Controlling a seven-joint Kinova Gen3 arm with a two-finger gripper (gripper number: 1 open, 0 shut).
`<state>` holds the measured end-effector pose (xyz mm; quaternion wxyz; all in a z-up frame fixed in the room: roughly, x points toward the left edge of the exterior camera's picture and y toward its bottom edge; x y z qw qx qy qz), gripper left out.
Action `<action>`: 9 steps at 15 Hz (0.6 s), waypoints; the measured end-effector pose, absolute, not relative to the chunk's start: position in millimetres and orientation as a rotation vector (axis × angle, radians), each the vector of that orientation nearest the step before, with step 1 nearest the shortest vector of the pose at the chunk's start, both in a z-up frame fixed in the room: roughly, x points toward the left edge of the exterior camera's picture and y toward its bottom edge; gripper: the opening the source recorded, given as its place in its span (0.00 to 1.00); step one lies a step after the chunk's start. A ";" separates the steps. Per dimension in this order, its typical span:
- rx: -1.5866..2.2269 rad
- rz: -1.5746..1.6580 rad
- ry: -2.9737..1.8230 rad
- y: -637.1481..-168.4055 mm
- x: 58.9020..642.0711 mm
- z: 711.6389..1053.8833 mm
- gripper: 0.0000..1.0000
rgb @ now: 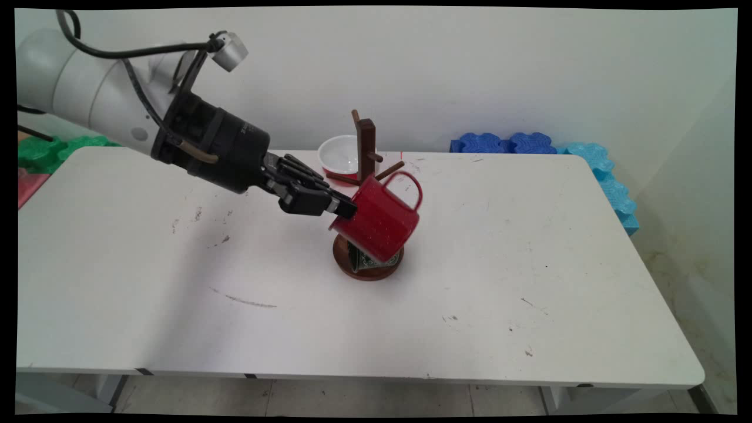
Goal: Place the picked object on the table
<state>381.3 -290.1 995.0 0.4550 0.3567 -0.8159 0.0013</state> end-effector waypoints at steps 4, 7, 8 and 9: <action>0.894 0.004 -2.006 -267.0 387.0 997.9 0.00; 0.876 -0.001 -2.017 -267.8 387.4 999.2 0.00; 0.871 -0.002 -2.021 -268.2 387.9 999.4 0.00; 0.868 -0.003 -2.023 -268.3 388.2 999.5 0.00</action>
